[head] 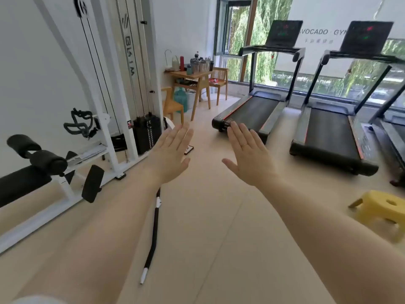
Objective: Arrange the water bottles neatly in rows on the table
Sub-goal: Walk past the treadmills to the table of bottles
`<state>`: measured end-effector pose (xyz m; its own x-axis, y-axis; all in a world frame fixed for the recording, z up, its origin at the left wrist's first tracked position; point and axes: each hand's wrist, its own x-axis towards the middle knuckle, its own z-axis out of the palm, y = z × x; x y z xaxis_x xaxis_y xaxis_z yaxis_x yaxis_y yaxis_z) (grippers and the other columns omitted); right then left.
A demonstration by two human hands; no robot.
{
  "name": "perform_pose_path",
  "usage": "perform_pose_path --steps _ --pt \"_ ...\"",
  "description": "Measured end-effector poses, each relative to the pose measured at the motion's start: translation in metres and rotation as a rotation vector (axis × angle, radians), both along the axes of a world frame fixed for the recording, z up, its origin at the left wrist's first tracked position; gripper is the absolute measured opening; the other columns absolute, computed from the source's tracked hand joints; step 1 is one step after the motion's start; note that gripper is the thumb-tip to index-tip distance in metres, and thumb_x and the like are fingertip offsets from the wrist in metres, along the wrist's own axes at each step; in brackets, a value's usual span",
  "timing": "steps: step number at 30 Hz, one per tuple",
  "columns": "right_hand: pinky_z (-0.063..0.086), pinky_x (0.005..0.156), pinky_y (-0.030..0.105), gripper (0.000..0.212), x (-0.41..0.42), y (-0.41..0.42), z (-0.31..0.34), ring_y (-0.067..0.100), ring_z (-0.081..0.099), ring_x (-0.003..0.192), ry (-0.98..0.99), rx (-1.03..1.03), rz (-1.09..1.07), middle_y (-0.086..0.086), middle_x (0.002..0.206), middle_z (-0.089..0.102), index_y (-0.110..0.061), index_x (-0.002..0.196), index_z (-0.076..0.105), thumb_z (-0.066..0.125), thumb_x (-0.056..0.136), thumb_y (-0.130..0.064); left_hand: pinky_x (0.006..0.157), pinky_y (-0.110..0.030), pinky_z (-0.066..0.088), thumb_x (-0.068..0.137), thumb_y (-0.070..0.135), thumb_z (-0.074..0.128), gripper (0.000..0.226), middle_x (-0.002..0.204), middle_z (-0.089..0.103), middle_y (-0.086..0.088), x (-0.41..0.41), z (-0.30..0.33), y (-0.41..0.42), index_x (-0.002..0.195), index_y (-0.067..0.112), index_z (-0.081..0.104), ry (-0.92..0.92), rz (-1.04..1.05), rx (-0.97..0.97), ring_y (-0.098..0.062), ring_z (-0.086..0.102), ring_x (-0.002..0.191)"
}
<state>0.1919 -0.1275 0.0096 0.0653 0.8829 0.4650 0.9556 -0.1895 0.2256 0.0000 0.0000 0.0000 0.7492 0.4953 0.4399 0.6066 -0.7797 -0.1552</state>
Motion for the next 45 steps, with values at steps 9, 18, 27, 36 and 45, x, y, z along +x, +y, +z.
perform_pose_path --steps 9,18,27,36,45 --pt "-0.013 0.112 0.033 0.077 0.083 0.124 -0.013 0.024 -0.009 0.145 0.018 -0.088 -0.044 0.008 0.157 -0.010 -0.010 0.146 -0.010 0.028 0.094 -0.052 0.110 -0.031 -0.018 0.096 0.037 0.030 0.070 0.154 -0.018 -0.005 0.075 -0.026 0.128 0.130 0.016 -0.028 0.035 0.049 -0.062 -0.019 -0.018 0.141" --pt "-0.009 0.116 0.035 0.076 0.205 0.327 0.062 0.022 -0.011 0.145 0.053 0.034 -0.090 0.007 0.158 -0.011 -0.012 0.146 -0.010 0.027 0.094 -0.052 0.114 -0.035 -0.005 0.094 0.035 0.039 0.072 0.156 -0.007 -0.008 0.217 0.051 0.347 0.146 0.012 -0.005 -0.137 0.043 -0.116 -0.022 -0.007 0.143" --pt "-0.007 0.116 0.035 0.076 0.334 0.491 0.023 0.023 -0.004 0.146 0.081 -0.014 -0.059 0.007 0.158 -0.002 -0.011 0.147 -0.004 0.034 0.094 -0.050 0.115 -0.038 0.006 0.093 0.032 0.044 0.069 0.155 0.005 -0.012 0.351 0.014 0.497 0.146 0.008 0.006 -0.096 -0.009 -0.099 -0.026 0.004 0.143" --pt "-0.006 0.116 0.035 0.076 0.516 0.699 -0.003 0.022 -0.004 0.146 0.120 -0.168 -0.039 0.006 0.159 -0.003 -0.012 0.148 -0.004 0.035 0.094 -0.050 0.115 -0.038 0.008 0.092 0.034 0.046 0.070 0.154 0.010 -0.012 0.515 -0.018 0.707 0.145 0.009 0.009 0.080 0.067 -0.219 -0.028 0.008 0.142" --pt "0.001 0.119 0.036 0.076 0.639 0.889 -0.058 0.022 0.000 0.146 0.230 -0.415 -0.010 0.006 0.159 0.002 -0.011 0.148 0.002 0.039 0.093 -0.048 0.113 -0.038 0.018 0.093 0.031 0.043 0.061 0.152 0.022 -0.009 0.618 -0.049 0.891 0.145 0.011 0.017 -0.002 0.109 -0.455 -0.023 0.018 0.140"
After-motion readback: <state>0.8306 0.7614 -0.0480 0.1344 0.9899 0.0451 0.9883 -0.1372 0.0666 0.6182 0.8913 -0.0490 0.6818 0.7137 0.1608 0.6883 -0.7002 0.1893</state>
